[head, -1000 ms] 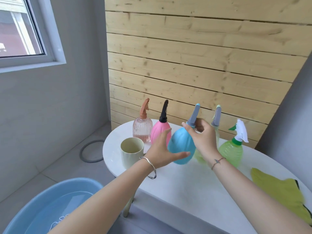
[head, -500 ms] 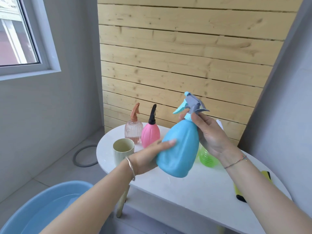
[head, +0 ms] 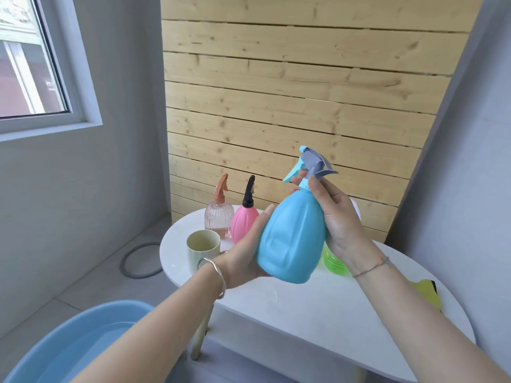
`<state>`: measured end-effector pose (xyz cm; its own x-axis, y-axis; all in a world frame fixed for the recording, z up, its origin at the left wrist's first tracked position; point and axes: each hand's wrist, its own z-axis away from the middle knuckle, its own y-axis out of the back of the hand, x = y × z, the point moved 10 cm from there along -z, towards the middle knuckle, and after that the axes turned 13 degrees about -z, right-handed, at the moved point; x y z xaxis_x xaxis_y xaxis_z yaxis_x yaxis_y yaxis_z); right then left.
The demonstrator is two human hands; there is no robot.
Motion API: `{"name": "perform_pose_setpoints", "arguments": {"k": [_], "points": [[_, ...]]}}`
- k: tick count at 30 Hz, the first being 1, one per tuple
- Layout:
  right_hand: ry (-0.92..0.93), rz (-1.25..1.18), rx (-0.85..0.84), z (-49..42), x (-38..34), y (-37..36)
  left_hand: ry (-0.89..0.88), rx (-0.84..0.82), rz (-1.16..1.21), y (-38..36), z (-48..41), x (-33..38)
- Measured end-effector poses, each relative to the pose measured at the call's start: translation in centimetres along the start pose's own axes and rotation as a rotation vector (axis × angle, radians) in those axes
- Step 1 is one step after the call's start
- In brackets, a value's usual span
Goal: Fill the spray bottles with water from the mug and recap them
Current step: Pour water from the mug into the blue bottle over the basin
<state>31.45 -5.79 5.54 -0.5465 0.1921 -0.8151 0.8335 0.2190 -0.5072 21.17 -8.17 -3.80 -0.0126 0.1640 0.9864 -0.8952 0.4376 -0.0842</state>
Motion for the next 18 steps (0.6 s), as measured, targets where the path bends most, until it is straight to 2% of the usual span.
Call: {"name": "perform_pose_setpoints", "arguments": {"k": [4,6,8,12,14,18], "points": [[0.066,0.044,0.147,0.3,0.3,1.1,-0.176,0.225,-0.325,0.7,0.4,2.6],[0.067,0.065,0.153,0.3,0.3,1.3,-0.236,0.296,-0.368,1.5,0.4,3.4],[0.023,0.070,0.096,0.1,0.5,0.9,-0.224,0.219,-0.283,1.2,0.3,3.1],[-0.043,0.050,-0.042,0.1,0.5,-0.4,-0.128,0.018,0.073,0.0,0.3,1.3],[-0.016,0.051,0.010,0.2,0.6,-0.1,-0.111,0.056,-0.009,-0.1,0.3,1.1],[0.077,0.120,0.146,0.5,0.3,1.1,-0.207,0.226,-0.329,0.6,0.6,2.7]]}}
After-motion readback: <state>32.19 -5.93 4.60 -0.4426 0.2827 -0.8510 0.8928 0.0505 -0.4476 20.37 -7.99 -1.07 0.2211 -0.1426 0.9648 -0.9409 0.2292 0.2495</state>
